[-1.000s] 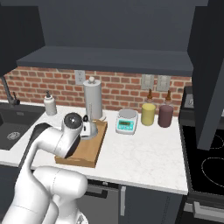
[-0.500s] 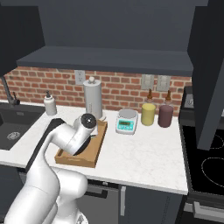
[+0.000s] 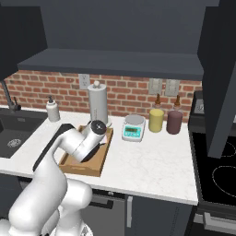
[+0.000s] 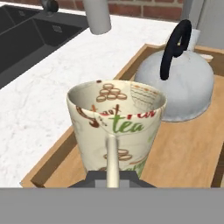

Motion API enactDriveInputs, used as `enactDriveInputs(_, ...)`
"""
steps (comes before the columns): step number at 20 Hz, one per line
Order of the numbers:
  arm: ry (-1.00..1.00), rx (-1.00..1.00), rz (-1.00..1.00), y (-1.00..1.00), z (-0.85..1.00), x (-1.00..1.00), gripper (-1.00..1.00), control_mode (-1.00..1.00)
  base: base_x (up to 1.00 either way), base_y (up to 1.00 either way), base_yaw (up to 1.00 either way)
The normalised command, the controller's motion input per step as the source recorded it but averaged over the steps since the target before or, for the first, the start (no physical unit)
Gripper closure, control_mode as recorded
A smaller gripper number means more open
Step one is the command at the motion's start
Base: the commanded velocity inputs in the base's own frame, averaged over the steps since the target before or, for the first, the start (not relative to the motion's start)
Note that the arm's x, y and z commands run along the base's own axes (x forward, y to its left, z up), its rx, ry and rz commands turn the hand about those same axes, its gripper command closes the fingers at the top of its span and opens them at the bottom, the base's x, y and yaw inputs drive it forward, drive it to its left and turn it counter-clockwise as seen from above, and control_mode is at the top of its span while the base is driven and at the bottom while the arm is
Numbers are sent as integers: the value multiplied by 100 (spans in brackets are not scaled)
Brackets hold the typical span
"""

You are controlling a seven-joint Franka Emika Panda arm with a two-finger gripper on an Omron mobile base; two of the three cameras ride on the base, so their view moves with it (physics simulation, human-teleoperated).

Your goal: Pick the kettle from the counter and place it on the tray. Then pick the mug from the cabinet and place it on the tray. Then close the cabinet doors.

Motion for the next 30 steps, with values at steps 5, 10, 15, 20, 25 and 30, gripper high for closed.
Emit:
enactDriveInputs(5, -17, 0, 0, 0, -46, 2, 100, -100, 0, 0, 0)
enactDriveInputs(10, -13, 0, 0, 0, -52, 0, 100, -100, 0, 0, 0)
enactDriveInputs(15, -5, 0, 0, 11, -56, 0, 100, -100, 0, 0, 0)
enactDriveInputs(20, -3, 0, 1, 22, -52, 0, 100, -100, 0, 0, 0)
enactDriveInputs(25, -3, 0, 5, 26, -43, 0, 100, -100, 0, 0, 0)
enactDriveInputs(30, -9, 0, 7, 29, -44, 0, 100, -100, 0, 0, 0)
